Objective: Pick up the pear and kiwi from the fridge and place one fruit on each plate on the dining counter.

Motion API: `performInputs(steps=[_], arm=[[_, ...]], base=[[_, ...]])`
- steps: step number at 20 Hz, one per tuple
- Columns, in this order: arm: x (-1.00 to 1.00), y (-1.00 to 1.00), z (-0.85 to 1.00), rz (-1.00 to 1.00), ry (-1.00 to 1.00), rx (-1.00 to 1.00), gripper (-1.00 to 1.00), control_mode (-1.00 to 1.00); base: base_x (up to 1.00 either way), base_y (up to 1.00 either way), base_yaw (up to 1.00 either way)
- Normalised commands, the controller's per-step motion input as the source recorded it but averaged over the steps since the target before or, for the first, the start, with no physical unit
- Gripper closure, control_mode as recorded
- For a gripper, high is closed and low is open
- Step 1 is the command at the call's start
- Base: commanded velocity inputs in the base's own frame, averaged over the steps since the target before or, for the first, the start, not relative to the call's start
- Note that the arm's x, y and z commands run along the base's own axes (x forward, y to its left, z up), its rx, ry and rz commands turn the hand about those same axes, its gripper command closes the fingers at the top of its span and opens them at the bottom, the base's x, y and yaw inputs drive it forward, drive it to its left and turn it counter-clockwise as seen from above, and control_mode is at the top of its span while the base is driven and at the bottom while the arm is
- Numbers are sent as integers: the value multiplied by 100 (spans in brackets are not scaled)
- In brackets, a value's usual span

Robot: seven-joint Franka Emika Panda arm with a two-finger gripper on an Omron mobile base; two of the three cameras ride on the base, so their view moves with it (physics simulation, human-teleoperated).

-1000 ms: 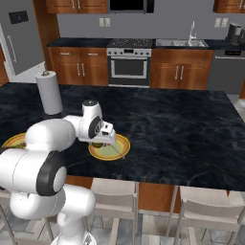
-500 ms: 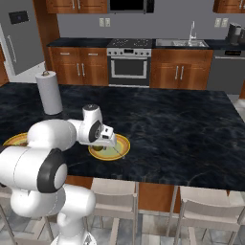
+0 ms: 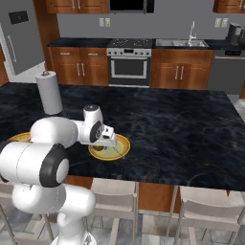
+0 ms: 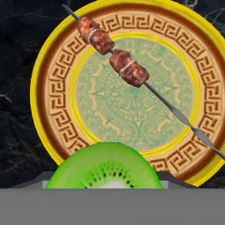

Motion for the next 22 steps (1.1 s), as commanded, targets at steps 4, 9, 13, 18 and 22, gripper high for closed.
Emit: performInputs(steps=[4,9,13,18,22], arm=[[6,0,-18,0,0,0,100,-100],[0,0,-22,0,0,0,100,-100],[8,0,0,0,0,0,100,-100],[17,0,0,0,0,0,100,-100],[34,0,0,0,0,0,100,-100]], base=[[0,0,0],[0,0,0],[0,0,0],[0,0,0],[0,0,0]])
